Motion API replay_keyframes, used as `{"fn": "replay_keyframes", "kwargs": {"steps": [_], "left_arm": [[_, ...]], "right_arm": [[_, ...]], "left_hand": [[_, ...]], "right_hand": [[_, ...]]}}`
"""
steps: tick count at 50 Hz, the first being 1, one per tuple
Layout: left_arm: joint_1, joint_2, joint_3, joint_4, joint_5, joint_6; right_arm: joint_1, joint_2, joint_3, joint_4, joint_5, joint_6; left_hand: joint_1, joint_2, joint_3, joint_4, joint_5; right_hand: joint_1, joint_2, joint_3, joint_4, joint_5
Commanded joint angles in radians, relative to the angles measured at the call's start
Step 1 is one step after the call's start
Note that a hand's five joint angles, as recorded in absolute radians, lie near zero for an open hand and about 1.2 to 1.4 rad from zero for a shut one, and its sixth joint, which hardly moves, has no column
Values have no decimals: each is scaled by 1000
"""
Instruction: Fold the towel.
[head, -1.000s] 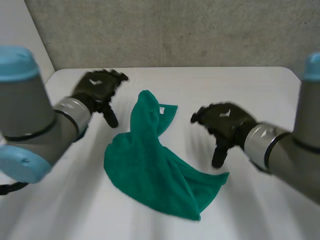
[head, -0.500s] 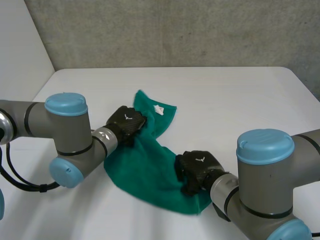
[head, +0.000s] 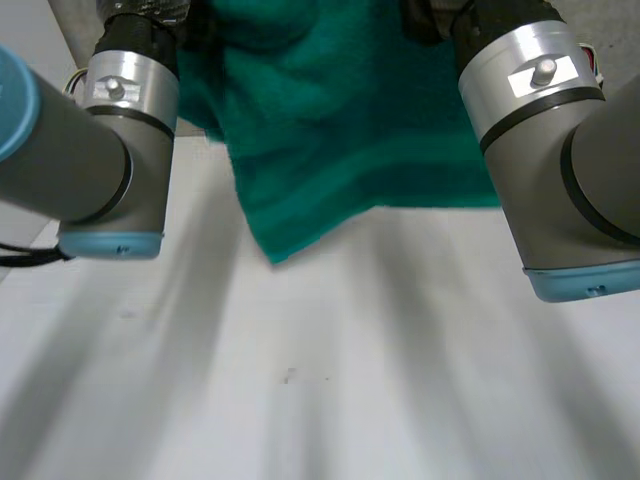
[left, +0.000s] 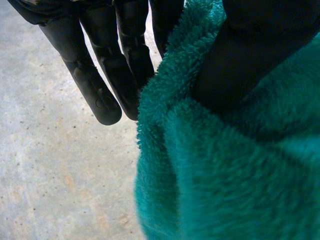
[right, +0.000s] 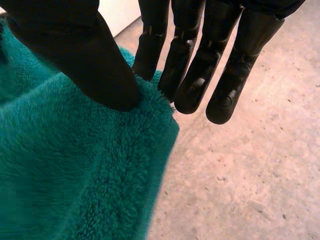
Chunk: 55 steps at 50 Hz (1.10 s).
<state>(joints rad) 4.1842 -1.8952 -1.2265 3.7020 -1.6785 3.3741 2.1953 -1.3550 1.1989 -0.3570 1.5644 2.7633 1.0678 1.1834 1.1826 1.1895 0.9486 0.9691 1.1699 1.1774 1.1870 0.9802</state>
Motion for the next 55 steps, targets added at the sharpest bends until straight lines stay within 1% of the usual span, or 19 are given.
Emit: {"fn": "replay_keyframes", "kwargs": {"steps": [1,6,9,10,12,15,16,17,21,26,27,29,32,33,37,39,42,48,55], "left_arm": [[-78,99,-303,-120,-9,-15],[-114,101,-535,-241,-50,-39],[-151,94,-593,-293,-64,-76],[-173,93,-617,-336,-72,-111],[-184,93,-628,-385,-76,-149],[-187,102,-623,-464,-75,-209],[-185,111,-611,-514,-70,-241],[-185,117,-599,-537,-70,-251],[-173,177,-525,-616,-70,-263],[-90,191,-449,-617,-61,-254],[-43,189,-414,-619,-47,-237],[11,162,-348,-617,11,-161],[27,114,-300,-614,75,-82],[31,70,-272,-619,121,-24],[34,-42,-213,-623,216,108],[34,-83,-197,-623,243,154],[33,-152,-174,-623,269,226],[28,-246,-140,-620,267,315],[25,-317,-113,-619,263,401]], "right_arm": [[8,57,71,130,-73,-2],[6,148,116,335,-81,-4],[-3,192,149,406,-93,-7],[-5,218,171,435,-96,-10],[-6,238,189,440,-98,-17],[-20,257,232,432,-110,-39],[-25,257,241,429,-116,-45],[-29,257,251,426,-124,-51],[-46,243,283,406,-161,-73],[-52,206,326,402,-221,-85],[-55,202,333,402,-231,-87],[-61,194,356,400,-256,-87],[-63,186,380,395,-280,-88],[-63,183,395,391,-291,-91],[-63,182,421,375,-296,-109],[-63,182,427,371,-294,-116],[-71,183,438,369,-293,-119],[-80,183,462,356,-293,-119],[-80,182,478,345,-291,-119]], "left_hand": [[328,213,214,207,273],[328,213,214,207,273],[328,213,214,207,273],[328,213,214,207,273],[276,161,162,155,221],[-19,-135,-134,-141,-75],[-305,-421,-420,-427,-361],[-395,-511,-510,-517,-451],[-431,-547,-546,-553,-487],[-756,-872,-871,-878,-812],[-893,-1009,-1008,-1015,-949],[-881,-996,-996,-1002,-936],[-875,-991,-990,-997,-930],[-860,-976,-975,-982,-916],[-857,-973,-972,-979,-913],[-848,-964,-963,-970,-904],[-840,-955,-954,-961,-895],[-822,-938,-937,-944,-877],[-637,-753,-752,-759,-693]], "right_hand": [[427,226,219,209,242],[427,226,219,209,242],[427,226,219,209,242],[427,226,219,209,242],[427,226,219,209,242],[427,226,219,209,242],[427,226,219,209,242],[427,226,219,209,242],[427,226,219,209,242],[427,226,219,209,242],[427,226,219,209,242],[427,226,219,209,242],[427,226,219,209,242],[427,226,219,209,242],[427,226,219,209,242],[427,226,219,209,242],[427,226,219,209,242],[427,226,219,209,242],[427,226,219,209,242]]}}
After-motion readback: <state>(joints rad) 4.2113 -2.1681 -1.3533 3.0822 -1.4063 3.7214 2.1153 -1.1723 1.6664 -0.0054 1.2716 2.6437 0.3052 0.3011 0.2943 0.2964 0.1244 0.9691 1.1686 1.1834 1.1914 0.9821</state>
